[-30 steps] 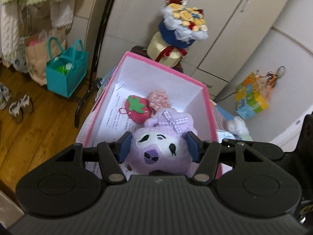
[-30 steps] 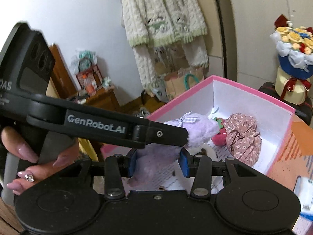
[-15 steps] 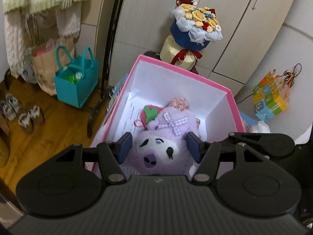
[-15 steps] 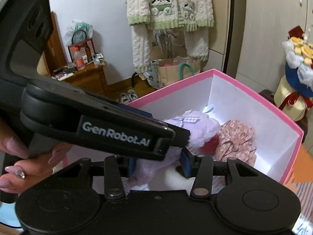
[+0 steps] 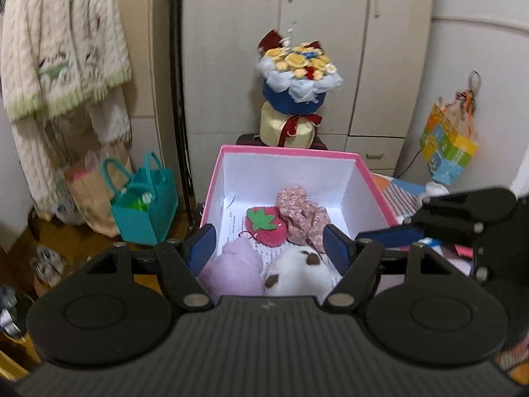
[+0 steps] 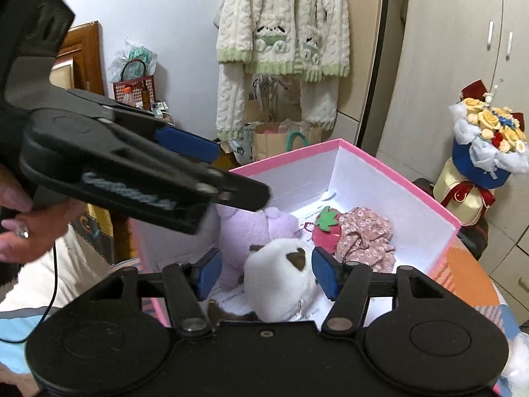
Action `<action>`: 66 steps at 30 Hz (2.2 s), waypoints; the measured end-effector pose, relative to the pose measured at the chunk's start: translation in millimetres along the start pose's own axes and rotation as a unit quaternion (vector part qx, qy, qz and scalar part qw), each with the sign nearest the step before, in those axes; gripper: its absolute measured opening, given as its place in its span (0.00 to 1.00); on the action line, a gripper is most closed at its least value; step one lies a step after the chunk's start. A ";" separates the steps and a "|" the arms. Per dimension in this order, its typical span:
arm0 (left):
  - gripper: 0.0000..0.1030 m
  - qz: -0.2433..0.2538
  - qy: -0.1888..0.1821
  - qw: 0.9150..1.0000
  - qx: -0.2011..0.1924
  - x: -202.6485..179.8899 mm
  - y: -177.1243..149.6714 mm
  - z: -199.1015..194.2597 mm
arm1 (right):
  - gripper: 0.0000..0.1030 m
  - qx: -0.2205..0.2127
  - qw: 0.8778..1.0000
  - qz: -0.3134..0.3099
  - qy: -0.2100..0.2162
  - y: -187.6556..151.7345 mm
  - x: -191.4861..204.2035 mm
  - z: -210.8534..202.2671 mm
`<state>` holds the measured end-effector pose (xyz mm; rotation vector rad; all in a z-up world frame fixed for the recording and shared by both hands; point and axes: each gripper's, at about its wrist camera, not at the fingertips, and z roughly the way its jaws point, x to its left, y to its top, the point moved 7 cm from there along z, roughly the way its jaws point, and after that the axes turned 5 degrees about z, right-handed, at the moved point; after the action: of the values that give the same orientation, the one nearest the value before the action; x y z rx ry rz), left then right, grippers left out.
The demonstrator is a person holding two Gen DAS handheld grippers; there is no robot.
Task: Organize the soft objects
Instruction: 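Withdraw the left tool from the box while the right tool moves toward the white mesh puff, then grasp the white mesh bath puff with the right tool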
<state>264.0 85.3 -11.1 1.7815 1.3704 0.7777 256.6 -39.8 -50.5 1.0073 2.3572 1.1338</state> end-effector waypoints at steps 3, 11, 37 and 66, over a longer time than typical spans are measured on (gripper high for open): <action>0.69 0.016 -0.005 1.000 -0.002 -7.1 3.1 -20.1 | 0.63 -0.004 1.000 0.003 -0.002 0.8 0.9 -18.0; 0.72 0.049 -0.038 0.998 -0.023 -35.1 14.9 -85.6 | 0.65 -0.023 0.999 0.036 -0.012 -5.7 -7.9 -94.9; 0.74 0.146 -0.191 0.971 0.010 -207.9 -48.1 -91.1 | 0.74 -0.066 0.975 0.189 -0.092 -131.3 -82.6 -223.4; 0.69 0.079 -0.120 0.986 0.089 -248.3 -87.9 96.2 | 0.75 -0.064 0.967 0.199 -0.145 -130.9 -270.9 -89.0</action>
<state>236.8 -160.8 -142.8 2.0689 1.1794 0.5116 334.8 -339.9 -97.9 1.5292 1.8778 1.1606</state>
